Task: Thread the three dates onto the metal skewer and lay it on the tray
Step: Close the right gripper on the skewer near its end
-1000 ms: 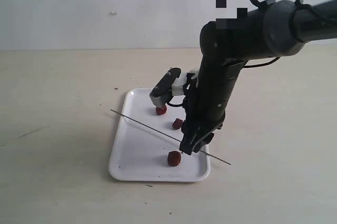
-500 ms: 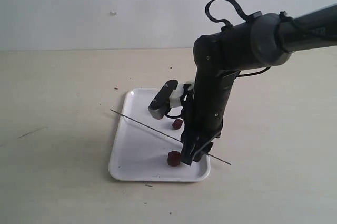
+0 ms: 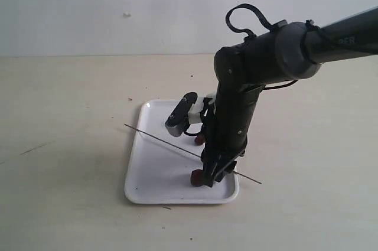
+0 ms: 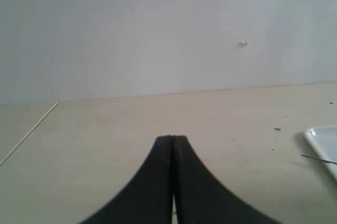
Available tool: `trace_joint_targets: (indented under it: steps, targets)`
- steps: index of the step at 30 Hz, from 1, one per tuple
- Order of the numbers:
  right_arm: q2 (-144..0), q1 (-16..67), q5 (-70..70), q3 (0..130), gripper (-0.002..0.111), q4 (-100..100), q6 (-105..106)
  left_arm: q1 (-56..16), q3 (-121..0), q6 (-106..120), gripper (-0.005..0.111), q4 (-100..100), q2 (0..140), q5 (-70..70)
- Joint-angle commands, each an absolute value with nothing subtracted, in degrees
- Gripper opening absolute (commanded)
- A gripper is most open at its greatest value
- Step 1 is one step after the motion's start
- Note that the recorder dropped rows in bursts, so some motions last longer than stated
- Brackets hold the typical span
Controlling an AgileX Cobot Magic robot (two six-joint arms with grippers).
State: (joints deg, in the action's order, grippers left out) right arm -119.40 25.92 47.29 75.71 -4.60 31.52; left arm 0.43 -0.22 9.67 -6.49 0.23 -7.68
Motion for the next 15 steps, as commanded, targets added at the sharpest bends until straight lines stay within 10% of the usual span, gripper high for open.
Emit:
trace_joint_targets:
  steps: [1, 15]
  targets:
    - [-119.18, 26.0, 46.84, 75.91, 0.042, -3.73, 31.84, 0.72, 0.0, 9.44, 0.0, -6.58, 0.0, -7.59]
    - [-119.38, 26.0, 46.23, 75.91, 0.036, -2.68, 31.82, 0.72, 0.0, 9.44, 0.0, -6.58, 0.0, -7.59]
